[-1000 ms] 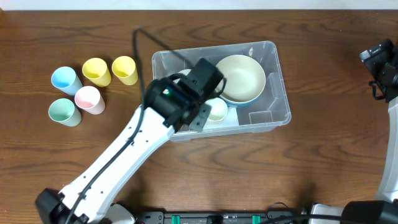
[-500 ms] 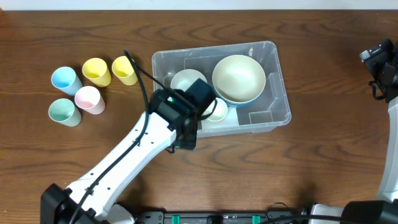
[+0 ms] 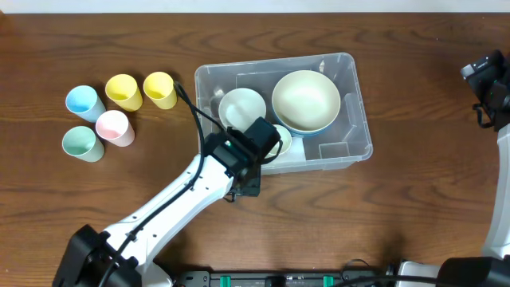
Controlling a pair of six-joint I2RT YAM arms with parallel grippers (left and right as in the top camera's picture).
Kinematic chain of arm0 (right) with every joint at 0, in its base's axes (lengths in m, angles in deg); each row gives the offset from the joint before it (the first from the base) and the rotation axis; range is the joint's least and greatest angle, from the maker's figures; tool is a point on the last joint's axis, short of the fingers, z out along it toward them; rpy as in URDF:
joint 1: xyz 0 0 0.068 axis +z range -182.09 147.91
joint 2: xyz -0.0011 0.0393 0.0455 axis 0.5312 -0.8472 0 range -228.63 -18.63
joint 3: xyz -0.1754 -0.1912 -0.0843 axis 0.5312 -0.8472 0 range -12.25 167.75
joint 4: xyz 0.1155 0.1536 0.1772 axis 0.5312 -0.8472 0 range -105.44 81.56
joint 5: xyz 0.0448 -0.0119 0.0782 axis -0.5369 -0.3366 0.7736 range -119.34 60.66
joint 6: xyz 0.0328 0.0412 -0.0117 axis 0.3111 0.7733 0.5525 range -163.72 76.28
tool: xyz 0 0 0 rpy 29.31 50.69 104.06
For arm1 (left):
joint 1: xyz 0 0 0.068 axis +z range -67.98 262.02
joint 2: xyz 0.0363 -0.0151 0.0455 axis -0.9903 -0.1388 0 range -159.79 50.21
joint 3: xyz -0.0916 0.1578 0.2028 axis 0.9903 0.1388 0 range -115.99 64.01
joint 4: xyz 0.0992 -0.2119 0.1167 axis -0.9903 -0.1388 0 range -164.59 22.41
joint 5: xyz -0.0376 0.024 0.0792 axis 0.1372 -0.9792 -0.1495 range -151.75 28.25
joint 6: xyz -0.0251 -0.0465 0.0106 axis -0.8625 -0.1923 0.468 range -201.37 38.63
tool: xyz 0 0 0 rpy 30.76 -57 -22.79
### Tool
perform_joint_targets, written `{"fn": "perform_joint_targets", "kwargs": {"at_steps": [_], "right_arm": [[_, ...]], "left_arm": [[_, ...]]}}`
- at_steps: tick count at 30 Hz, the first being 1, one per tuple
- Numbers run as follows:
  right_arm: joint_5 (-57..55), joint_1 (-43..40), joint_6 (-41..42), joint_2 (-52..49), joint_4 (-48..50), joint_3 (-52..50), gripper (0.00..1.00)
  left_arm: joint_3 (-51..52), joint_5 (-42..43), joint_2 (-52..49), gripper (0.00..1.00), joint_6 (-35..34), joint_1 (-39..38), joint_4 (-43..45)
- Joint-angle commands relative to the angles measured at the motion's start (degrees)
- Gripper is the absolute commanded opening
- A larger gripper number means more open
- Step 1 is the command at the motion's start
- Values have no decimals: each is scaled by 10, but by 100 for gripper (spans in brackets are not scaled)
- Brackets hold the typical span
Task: Pack container
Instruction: 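Move the left gripper left toward the yellow cups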
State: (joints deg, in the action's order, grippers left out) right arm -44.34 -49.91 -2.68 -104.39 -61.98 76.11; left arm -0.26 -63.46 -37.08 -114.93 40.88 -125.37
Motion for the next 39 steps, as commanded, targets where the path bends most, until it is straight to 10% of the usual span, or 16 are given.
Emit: {"fn": "perform_joint_targets", "kwargs": {"at_steps": [1,29,39], "right_arm": [[-6,-2,7,3,-1,5,99],[-6,-2,7,3,-1,5,99],[-6,-2,7,3,-1,5,99]], "left_arm": [[9,-22,0,56,-8,0,20],[-97,-63,156,66,33,10,-82],[-106,-138,179,76,115,196,-14]]}}
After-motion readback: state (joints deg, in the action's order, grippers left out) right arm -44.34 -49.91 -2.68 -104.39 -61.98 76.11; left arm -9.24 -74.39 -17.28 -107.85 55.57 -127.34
